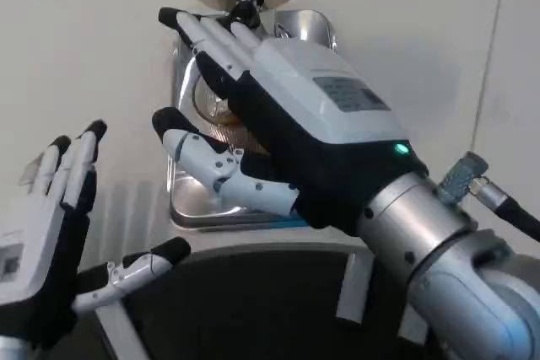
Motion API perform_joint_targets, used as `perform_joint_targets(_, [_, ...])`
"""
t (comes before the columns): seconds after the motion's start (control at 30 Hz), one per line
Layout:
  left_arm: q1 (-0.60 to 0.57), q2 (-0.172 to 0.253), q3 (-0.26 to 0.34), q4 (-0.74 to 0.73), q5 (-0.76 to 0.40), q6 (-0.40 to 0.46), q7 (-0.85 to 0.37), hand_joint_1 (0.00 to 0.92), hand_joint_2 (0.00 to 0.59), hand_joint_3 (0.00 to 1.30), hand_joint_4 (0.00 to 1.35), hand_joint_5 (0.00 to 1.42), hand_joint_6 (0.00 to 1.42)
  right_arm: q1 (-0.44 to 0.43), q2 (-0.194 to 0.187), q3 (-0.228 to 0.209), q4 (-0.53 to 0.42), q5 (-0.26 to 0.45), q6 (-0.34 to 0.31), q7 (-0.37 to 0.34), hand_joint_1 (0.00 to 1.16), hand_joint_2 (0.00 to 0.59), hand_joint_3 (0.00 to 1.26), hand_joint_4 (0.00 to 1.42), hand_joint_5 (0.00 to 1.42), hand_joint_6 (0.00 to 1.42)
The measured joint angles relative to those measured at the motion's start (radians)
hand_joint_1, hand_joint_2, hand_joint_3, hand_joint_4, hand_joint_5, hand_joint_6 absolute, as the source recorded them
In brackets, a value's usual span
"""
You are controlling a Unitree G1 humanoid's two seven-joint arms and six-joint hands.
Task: Grasp the cup under the faucet to collect the drink, then remove the cup.
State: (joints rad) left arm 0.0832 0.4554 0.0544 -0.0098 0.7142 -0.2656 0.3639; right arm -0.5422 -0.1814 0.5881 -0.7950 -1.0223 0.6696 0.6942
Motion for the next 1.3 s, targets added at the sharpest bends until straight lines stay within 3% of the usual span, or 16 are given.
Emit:
perform_joint_targets(0.2, [-0.047, -0.003, -0.022, 0.04, -0.008, -0.004, 0.001, 0.0, 0.008, 0.0, 0.0, 0.0, 0.0, 0.005, 0.045, -0.015, 0.013, -0.039, -0.028, 0.027, 0.0, 0.511, 0.0, 0.0, 0.0, 0.0])
perform_joint_targets(0.6, [-0.125, -0.053, -0.075, 0.112, -0.016, -0.013, 0.017, 0.0, 0.011, 0.0, 0.0, 0.0, 0.0, 0.02, 0.134, -0.034, 0.04, -0.114, -0.087, 0.058, 0.0, 0.525, 0.0, 0.0, 0.0, 0.0])
perform_joint_targets(0.93, [-0.206, -0.081, -0.125, 0.177, -0.008, -0.008, 0.032, 0.0, 0.014, 0.0, 0.0, 0.0, 0.0, 0.048, 0.169, -0.068, 0.041, -0.129, -0.138, 0.076, 0.0, 0.528, 0.0, 0.0, 0.0, 0.0])
perform_joint_targets(1.3, [-0.304, -0.102, -0.152, 0.272, -0.008, 0.02, 0.046, 0.003, 0.022, 0.0, 0.0, 0.0, 0.0, 0.05, 0.175, -0.113, 0.047, -0.12, -0.183, 0.086, 0.0, 0.54, 0.0, 0.0, 0.0, 0.0])
